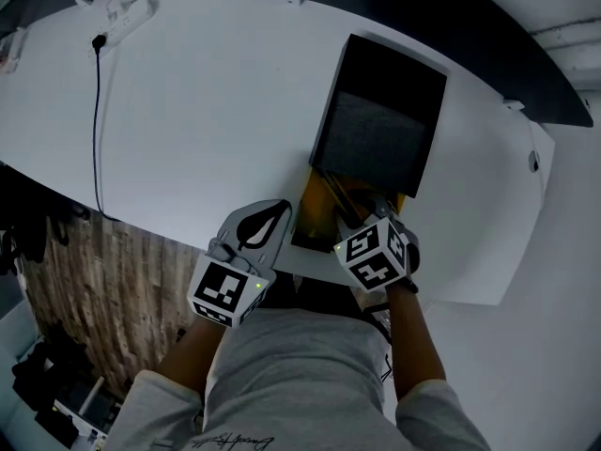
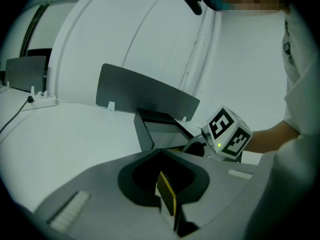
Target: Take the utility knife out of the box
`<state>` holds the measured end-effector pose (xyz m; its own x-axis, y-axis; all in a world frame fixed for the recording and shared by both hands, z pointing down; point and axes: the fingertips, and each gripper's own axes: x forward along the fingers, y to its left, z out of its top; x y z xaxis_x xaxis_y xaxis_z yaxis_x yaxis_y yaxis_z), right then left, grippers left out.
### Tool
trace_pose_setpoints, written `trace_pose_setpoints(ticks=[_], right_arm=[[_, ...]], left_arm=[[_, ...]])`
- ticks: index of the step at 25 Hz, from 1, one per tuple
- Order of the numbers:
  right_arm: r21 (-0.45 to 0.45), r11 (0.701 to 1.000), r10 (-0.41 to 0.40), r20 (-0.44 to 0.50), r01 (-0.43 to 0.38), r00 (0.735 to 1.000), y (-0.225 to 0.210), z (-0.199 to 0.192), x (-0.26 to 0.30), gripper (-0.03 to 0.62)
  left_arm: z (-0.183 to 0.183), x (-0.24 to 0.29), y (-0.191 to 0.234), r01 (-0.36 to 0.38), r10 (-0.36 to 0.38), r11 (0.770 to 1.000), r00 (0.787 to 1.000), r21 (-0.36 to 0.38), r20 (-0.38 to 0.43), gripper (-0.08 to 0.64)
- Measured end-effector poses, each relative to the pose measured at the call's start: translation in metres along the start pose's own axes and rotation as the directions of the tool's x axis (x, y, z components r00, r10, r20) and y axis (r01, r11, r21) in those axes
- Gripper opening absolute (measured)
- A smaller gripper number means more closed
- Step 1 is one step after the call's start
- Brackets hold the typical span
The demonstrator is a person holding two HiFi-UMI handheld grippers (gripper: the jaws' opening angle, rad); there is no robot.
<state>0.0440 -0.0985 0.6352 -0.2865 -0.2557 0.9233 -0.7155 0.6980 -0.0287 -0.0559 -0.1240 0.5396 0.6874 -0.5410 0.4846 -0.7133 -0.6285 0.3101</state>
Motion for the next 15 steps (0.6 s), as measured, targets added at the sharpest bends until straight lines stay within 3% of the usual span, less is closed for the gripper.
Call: trace_pose_setpoints(ticks=[9,15], right_arm=[[-0.052,0.998,-0.024,-0.063,0.02,0.998,0.003,-0.007,0.011,0.161],[-0.038,0.999,-0.021,-0.073,0.018,0.997,0.004,-0.007,0.012,0.149]], left_arm=[[-0.002,0.001,0.003,0.0,0.0,1.0,1.0,-0.011,-0.004,0.0],[-0.004,0.0,0.005,-0.001,0.001,1.0,1.0,-0.015,-0.008,0.0]])
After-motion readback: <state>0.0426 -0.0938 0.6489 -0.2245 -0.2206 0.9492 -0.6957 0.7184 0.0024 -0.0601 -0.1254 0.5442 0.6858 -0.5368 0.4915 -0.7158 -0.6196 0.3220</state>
